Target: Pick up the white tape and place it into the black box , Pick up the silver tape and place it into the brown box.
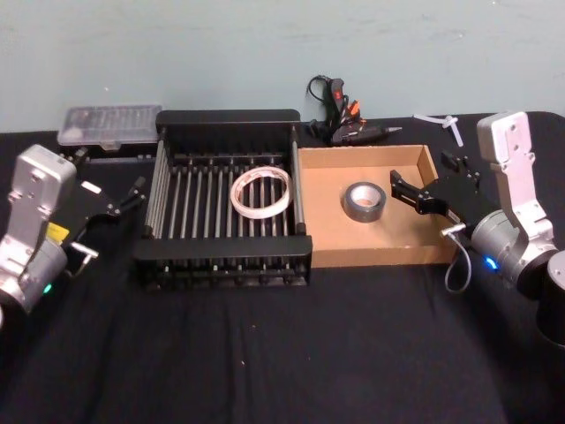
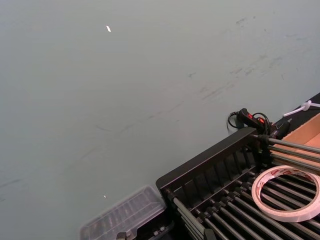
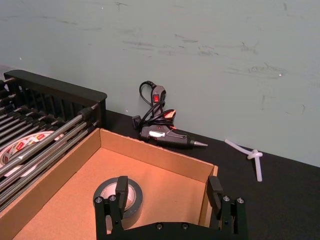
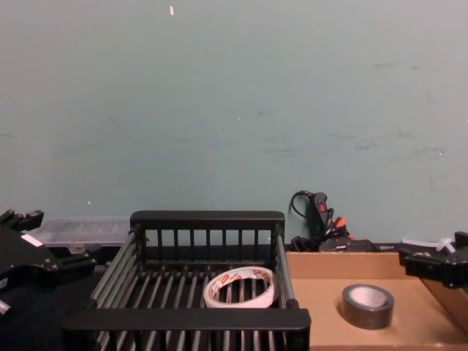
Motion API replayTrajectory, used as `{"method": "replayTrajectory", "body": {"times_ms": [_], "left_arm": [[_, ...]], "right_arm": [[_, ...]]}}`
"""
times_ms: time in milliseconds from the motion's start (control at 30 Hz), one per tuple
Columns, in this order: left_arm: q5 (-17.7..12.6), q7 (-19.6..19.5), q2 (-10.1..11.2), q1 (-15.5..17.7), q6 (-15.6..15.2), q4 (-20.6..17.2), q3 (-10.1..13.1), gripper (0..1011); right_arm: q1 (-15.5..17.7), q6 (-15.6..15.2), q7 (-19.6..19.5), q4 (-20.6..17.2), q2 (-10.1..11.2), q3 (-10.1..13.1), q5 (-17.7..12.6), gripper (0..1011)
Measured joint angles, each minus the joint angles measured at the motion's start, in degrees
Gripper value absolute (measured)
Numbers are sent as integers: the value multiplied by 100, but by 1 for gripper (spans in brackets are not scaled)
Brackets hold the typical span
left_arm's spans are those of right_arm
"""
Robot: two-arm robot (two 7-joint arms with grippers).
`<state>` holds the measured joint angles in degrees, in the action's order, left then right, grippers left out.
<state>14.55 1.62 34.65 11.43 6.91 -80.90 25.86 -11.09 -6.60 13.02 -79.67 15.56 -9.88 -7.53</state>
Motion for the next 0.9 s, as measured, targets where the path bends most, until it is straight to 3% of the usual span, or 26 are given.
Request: {"method": "replayTrajectory", "body": {"times_ms": [900], "left_arm": [[0, 0, 0, 0, 0, 0, 0, 1001]], "right_arm": [[0, 0, 0, 0, 0, 0, 0, 1002]]}}
